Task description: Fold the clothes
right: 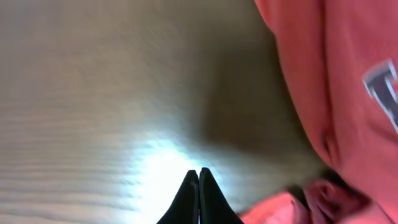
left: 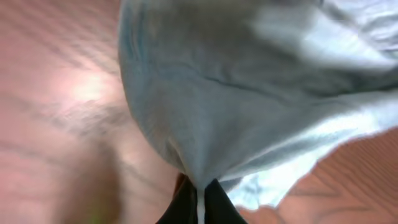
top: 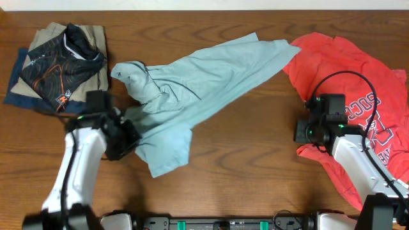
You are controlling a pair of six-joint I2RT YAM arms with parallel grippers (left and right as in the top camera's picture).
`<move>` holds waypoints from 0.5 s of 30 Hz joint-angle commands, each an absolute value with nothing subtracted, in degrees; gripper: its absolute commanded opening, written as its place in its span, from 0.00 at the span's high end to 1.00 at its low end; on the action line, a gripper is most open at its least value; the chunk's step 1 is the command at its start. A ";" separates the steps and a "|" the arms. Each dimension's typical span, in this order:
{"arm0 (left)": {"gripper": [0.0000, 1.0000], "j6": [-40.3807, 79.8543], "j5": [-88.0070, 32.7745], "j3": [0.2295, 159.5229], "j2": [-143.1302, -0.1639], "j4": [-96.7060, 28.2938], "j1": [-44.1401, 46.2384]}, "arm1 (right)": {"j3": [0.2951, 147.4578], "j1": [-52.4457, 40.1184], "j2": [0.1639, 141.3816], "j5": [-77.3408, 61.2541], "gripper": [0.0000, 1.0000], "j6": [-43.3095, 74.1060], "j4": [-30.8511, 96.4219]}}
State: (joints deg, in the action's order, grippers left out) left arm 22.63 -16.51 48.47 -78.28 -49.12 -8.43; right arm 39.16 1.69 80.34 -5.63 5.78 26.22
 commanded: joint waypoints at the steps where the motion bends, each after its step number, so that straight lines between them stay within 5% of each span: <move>1: 0.94 20.67 -15.84 48.71 -76.62 -51.03 -9.58 | 39.05 2.17 79.90 -11.42 0.99 5.04 23.55; 15: 0.94 20.84 -10.48 48.64 -76.60 -55.81 -13.72 | 39.05 2.26 92.51 -10.15 0.99 1.58 7.62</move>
State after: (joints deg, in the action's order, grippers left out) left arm 20.71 -12.64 48.45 -76.75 -55.35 -11.64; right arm 39.16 1.69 89.52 -10.81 3.07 9.61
